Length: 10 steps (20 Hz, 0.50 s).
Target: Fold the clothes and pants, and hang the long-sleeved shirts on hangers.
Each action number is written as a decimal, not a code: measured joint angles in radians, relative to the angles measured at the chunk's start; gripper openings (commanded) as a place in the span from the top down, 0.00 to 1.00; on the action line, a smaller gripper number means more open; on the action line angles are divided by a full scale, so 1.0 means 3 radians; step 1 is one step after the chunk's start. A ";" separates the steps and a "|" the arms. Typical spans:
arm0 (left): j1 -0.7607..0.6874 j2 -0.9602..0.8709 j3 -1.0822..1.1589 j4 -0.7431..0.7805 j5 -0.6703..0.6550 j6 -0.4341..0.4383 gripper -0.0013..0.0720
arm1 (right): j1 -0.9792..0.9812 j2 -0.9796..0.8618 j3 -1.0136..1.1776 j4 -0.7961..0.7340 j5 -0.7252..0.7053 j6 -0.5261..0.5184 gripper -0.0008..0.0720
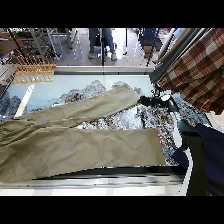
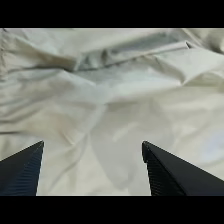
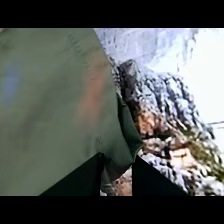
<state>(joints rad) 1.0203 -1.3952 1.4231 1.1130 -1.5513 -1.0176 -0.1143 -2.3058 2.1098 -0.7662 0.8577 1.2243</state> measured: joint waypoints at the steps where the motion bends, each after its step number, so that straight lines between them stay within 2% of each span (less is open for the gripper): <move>1: 0.0000 0.0000 -0.0025 0.0001 -0.0009 -0.0015 0.03 | 0.0008 0.0000 0.0000 -0.0001 -0.0027 -0.0022 0.97; 6: 0.0004 0.0005 -0.0074 0.0011 -0.0045 -0.0132 0.03 | -0.0028 0.0139 -0.0064 -0.0179 -0.0179 -0.0075 0.97; 8: 0.0005 0.0006 -0.0079 0.0136 -0.0032 -0.0333 0.06 | -0.0084 0.0324 -0.0179 -0.0422 -0.0109 0.0010 0.97; 9: 0.0006 0.0006 -0.0080 0.0253 -0.0013 -0.0504 0.11 | -0.0116 0.0422 -0.0237 -0.0591 -0.0010 0.0089 0.97; 10: 0.0006 0.0006 -0.0081 0.0401 0.0005 -0.0679 0.11 | -0.0151 0.0521 -0.0298 -0.0785 0.0163 0.0173 0.97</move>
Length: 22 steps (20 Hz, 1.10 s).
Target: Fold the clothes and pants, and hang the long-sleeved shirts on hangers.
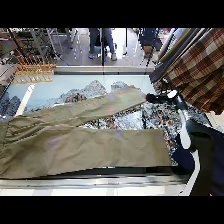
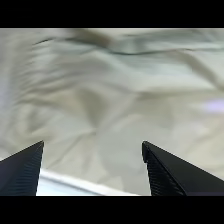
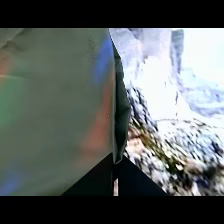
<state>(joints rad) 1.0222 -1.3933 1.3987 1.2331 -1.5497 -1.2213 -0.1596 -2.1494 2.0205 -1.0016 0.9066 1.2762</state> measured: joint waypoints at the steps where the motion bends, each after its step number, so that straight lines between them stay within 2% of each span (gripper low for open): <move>1: 0.0001 0.0000 -0.0003 0.0168 0.0027 -0.0174 0.11 | -0.0036 0.0089 -0.0055 -0.0155 0.0192 0.0062 0.97; 4: 0.0011 0.0000 -0.0011 0.0540 0.0128 -0.0479 0.11 | -0.0123 0.0345 -0.0278 -0.0478 0.0891 0.0206 0.97; 8: 0.0033 0.0000 -0.0144 0.0689 0.0280 -0.0584 0.11 | -0.0163 0.0786 -0.0783 -0.0790 0.1511 0.0420 0.96; 9: 0.0042 0.0000 -0.0211 0.0702 0.0345 -0.0590 0.11 | -0.0169 0.0922 -0.0946 -0.0916 0.1615 0.0473 0.84; 10: 0.0051 0.0000 -0.0284 0.0708 0.0413 -0.0598 0.11 | -0.0177 0.1053 -0.1100 -0.1020 0.1701 0.0512 0.40; 11: 0.0061 0.0000 -0.0364 0.0708 0.0487 -0.0604 0.11 | -0.0191 0.1186 -0.1255 -0.1102 0.1768 0.0525 0.07; 13: 0.0085 0.0000 -0.0515 0.0665 0.0603 -0.0609 0.11 | -0.0252 0.1502 -0.1598 -0.1214 0.1799 0.0552 0.21; 18: 0.0211 0.0000 -0.0913 0.0451 0.0767 -0.0605 0.11 | -0.0688 0.2487 -0.2714 -0.1222 0.1728 0.0529 0.21; 22: 0.0360 0.0000 -0.1167 0.0225 0.0903 -0.0595 0.11 | -0.1325 0.3269 -0.3759 -0.0771 0.1630 0.0300 0.21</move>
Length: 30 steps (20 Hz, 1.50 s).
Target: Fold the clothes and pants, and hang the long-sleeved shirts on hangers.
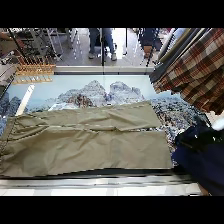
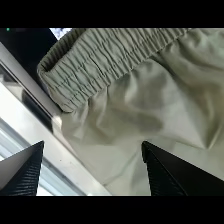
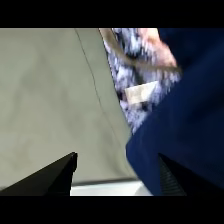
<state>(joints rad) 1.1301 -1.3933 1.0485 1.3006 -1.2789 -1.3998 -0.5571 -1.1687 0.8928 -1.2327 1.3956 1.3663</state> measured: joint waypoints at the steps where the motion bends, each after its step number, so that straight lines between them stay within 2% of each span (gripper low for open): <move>1: 0.0029 0.0000 -0.0051 -0.0048 0.0045 0.0001 0.11 | -0.0174 0.0156 -0.0229 0.0132 -0.0003 -0.0067 0.21; 3: 0.0066 -0.0001 -0.0120 -0.0100 0.0144 0.0001 0.11 | -0.0469 0.0378 -0.0570 0.0318 0.0017 -0.0202 0.22; 4: 0.0078 -0.0004 -0.0140 -0.0125 0.0202 0.0001 0.19 | -0.0610 0.0458 -0.0701 0.0374 0.0045 -0.0268 0.30; 5: 0.0085 -0.0009 -0.0156 -0.0144 0.0258 0.0001 0.37 | -0.0724 0.0511 -0.0796 0.0413 0.0093 -0.0326 0.40; 6: 0.0092 -0.0015 -0.0167 -0.0150 0.0308 0.0003 0.44 | -0.0824 0.0549 -0.0872 0.0439 0.0121 -0.0375 0.40; 7: 0.0097 -0.0025 -0.0174 -0.0160 0.0370 0.0004 0.44 | -0.0900 0.0573 -0.0930 0.0446 0.0137 -0.0413 0.40; 8: 0.0099 -0.0042 -0.0181 -0.0170 0.0413 0.0003 0.49 | -0.0951 0.0584 -0.0968 0.0444 0.0163 -0.0458 0.35; 9: 0.0102 -0.0060 -0.0186 -0.0174 0.0444 0.0003 0.70 | -0.0991 0.0582 -0.0997 0.0430 0.0170 -0.0495 0.26; 10: 0.0103 -0.0084 -0.0187 -0.0174 0.0473 0.0003 0.91 | -0.1017 0.0568 -0.1020 0.0408 0.0184 -0.0524 0.26; 11: 0.0104 -0.0104 -0.0189 -0.0174 0.0492 0.0004 0.95 | -0.1039 0.0546 -0.1035 0.0387 0.0189 -0.0548 0.26; 14: 0.0106 -0.0149 -0.0192 -0.0187 0.0521 0.0013 0.95 | -0.1072 0.0468 -0.1062 0.0318 0.0177 -0.0593 0.26; 19: 0.0107 -0.0169 -0.0192 -0.0188 0.0529 0.0013 0.96 | -0.1071 0.0361 -0.1153 0.0266 -0.0109 -0.0757 0.26; 23: 0.0107 -0.0173 -0.0192 -0.0188 0.0529 0.0014 0.95 | -0.0837 0.0172 -0.1203 0.0268 -0.0364 -0.0837 0.27; 24: 0.0107 -0.0173 -0.0192 -0.0188 0.0528 0.0014 0.95 | -0.0748 0.0118 -0.1208 0.0295 -0.0381 -0.0838 0.31; 25: 0.0107 -0.0173 -0.0192 -0.0188 0.0528 0.0014 0.95 | -0.0651 0.0061 -0.1209 0.0357 -0.0437 -0.0844 0.37; 27: 0.0108 -0.0173 -0.0192 -0.0187 0.0525 0.0014 0.96 | -0.0498 -0.0020 -0.1213 0.0407 -0.0575 -0.0846 0.71; 28: 0.0109 -0.0173 -0.0192 -0.0187 0.0523 0.0017 0.95 | -0.0445 -0.0048 -0.1219 0.0440 -0.0665 -0.0842 0.78; 29: 0.0114 -0.0173 -0.0192 -0.0187 0.0514 0.0027 0.95 | -0.0413 -0.0062 -0.1221 0.0459 -0.0717 -0.0832 0.79; 30: 0.0123 -0.0173 -0.0192 -0.0186 0.0511 0.0053 0.95 | -0.0389 -0.0066 -0.1221 0.0450 -0.0732 -0.0829 0.97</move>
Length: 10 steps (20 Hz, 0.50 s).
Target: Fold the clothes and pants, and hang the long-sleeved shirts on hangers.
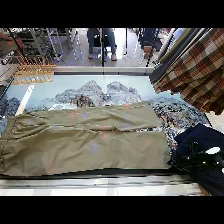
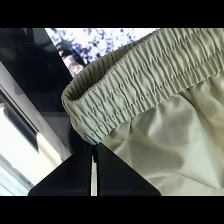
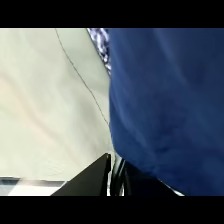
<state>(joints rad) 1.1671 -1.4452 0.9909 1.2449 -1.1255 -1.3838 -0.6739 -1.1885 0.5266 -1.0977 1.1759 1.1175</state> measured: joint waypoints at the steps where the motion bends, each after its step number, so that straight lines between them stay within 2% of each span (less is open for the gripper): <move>1: 0.0011 0.0000 0.0000 0.0000 -0.0001 0.0032 0.95 | 0.0017 0.0001 -0.0001 -0.0004 -0.0036 0.0025 0.96; 5: 0.0085 0.0048 0.0079 0.0003 -0.0045 0.0136 0.96 | 0.0055 0.0109 0.0065 -0.0022 -0.0067 0.0045 0.97; 10: 0.0075 0.0126 0.0834 -0.0039 -0.0473 0.0247 0.96 | 0.0093 0.0425 0.0645 0.0276 0.0459 0.0161 0.97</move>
<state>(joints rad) 1.1896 -1.4075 1.2411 1.2331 -1.2675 -1.3098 -0.6460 -1.0611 0.7200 -1.0149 1.3136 1.1660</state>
